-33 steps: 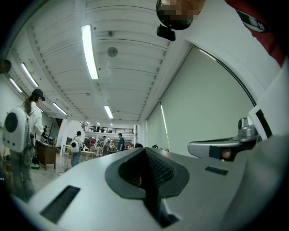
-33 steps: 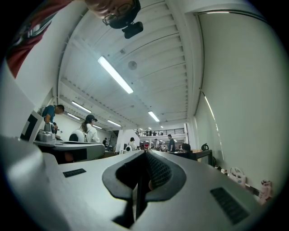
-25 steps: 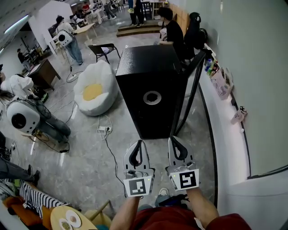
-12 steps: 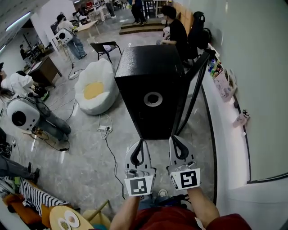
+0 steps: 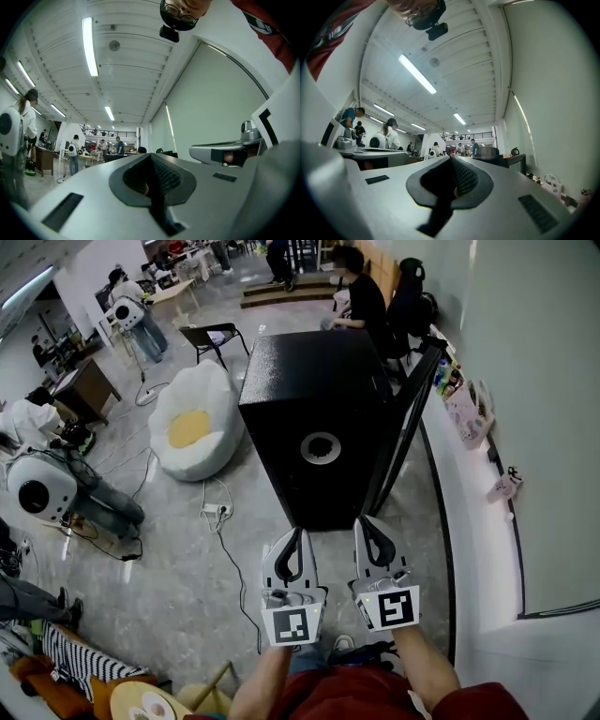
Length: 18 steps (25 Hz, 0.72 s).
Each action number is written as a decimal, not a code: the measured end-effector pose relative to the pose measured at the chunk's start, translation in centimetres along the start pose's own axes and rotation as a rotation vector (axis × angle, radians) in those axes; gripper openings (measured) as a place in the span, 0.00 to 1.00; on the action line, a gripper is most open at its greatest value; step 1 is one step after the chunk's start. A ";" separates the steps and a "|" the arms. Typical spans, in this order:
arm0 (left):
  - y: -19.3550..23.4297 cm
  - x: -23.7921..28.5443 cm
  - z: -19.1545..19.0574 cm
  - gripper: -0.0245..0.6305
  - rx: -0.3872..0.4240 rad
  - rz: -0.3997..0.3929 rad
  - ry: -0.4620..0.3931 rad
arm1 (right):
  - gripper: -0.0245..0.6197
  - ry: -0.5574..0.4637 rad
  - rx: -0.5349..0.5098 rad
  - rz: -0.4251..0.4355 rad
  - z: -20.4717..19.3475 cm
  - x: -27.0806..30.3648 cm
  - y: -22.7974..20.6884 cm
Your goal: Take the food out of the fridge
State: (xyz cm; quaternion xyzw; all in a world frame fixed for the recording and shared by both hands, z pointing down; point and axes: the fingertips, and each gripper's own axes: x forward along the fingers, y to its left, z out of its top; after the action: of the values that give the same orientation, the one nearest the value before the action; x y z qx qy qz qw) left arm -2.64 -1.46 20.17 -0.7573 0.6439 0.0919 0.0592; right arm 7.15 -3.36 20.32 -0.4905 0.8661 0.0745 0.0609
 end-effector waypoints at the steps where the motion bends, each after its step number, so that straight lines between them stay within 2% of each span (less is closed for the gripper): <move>1: 0.4 0.3 -0.1 0.06 -0.002 -0.002 0.002 | 0.07 0.001 -0.001 -0.002 -0.1 0.4 0.2; 13: 5.8 3.8 -1.5 0.06 -0.030 -0.024 0.007 | 0.07 0.018 -0.002 -0.030 -1.5 6.1 2.3; 18: 8.4 5.3 -2.4 0.06 -0.047 -0.046 0.014 | 0.07 0.056 -0.031 -0.042 -3.2 8.3 3.6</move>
State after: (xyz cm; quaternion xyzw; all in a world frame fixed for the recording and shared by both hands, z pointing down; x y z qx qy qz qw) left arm -9.99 -8.43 21.64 -0.7737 0.6243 0.1003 0.0391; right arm -0.27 -9.15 22.20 -0.5112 0.8558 0.0728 0.0305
